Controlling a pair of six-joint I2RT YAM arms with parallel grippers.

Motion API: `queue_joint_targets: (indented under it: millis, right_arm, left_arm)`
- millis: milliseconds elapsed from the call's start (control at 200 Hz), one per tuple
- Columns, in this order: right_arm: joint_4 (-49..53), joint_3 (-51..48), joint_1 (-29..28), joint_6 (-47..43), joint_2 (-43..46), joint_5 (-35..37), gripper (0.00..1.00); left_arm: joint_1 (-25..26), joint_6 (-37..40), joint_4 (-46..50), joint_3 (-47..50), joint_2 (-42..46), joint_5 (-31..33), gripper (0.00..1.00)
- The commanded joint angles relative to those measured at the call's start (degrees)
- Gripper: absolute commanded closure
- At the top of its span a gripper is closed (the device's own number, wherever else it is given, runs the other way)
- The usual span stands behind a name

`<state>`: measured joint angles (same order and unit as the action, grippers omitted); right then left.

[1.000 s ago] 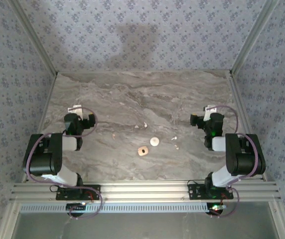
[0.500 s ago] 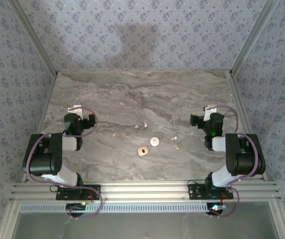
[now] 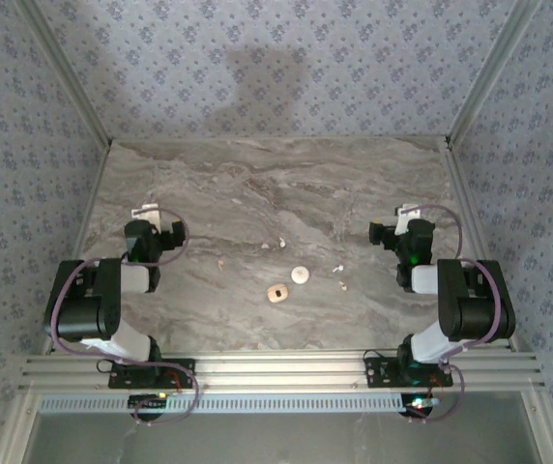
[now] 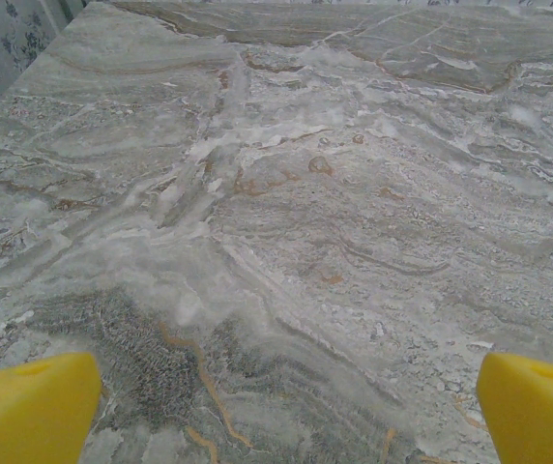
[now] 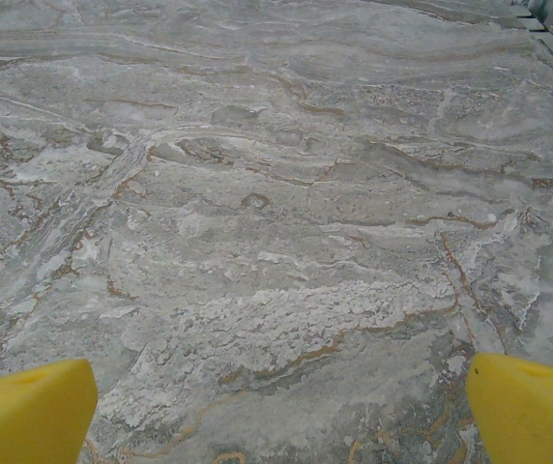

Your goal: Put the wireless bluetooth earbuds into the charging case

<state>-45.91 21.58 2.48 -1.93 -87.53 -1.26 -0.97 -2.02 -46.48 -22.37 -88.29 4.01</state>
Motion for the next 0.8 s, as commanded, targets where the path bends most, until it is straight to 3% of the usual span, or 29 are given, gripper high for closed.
queue_joint_targets:
  millis: [0, 590, 794]
  right_arm:
    - [-0.6, 0.8, -0.2, 0.4, 0.2, 0.9, 0.0]
    - [-0.8, 0.7, 0.2, 0.7, 0.3, 0.1, 0.0]
    - [13.6, 5.9, 0.0, 1.4, 6.6, 1.1, 0.0]
  left_arm:
    - [0.0, 0.4, -0.4, -1.4, 0.3, -1.1, 0.0]
    - [-0.1, 0.5, -0.3, -1.4, 0.4, -1.3, 0.0]
    - [0.7, 1.3, 13.2, -6.5, 5.0, -1.7, 0.06]
